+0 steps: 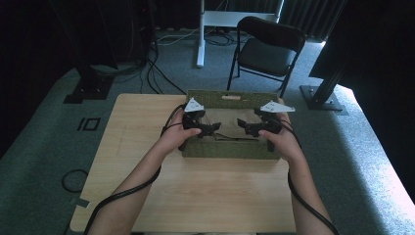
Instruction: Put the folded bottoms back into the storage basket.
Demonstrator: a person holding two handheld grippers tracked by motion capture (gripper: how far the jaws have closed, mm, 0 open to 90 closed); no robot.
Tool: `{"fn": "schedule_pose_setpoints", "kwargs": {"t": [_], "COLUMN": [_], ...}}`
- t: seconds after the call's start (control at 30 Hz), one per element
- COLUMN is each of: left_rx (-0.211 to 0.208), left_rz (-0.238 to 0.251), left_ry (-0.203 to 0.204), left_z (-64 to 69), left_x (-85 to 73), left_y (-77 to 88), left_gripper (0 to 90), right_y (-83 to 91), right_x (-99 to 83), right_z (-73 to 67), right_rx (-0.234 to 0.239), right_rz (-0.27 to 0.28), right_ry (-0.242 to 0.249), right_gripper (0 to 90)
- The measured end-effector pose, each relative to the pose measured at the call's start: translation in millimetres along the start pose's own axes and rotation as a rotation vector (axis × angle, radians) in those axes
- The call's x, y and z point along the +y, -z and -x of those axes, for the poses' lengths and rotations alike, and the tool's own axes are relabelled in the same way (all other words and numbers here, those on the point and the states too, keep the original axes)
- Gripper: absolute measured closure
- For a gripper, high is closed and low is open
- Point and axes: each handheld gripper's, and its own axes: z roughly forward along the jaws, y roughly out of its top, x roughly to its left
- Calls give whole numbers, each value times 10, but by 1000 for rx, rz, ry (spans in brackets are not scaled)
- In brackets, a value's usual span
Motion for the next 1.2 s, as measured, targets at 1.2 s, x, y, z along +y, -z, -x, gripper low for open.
{"fn": "schedule_pose_setpoints", "kwargs": {"t": [1.2], "left_rx": [-104], "left_rz": [4], "left_ry": [-72], "left_z": [541], "left_x": [-687], "left_y": [348], "left_gripper": [186], "right_y": [416], "right_x": [-760], "right_z": [-573], "right_rx": [81], "right_rz": [-17], "right_ry": [74], "right_gripper": [119]}}
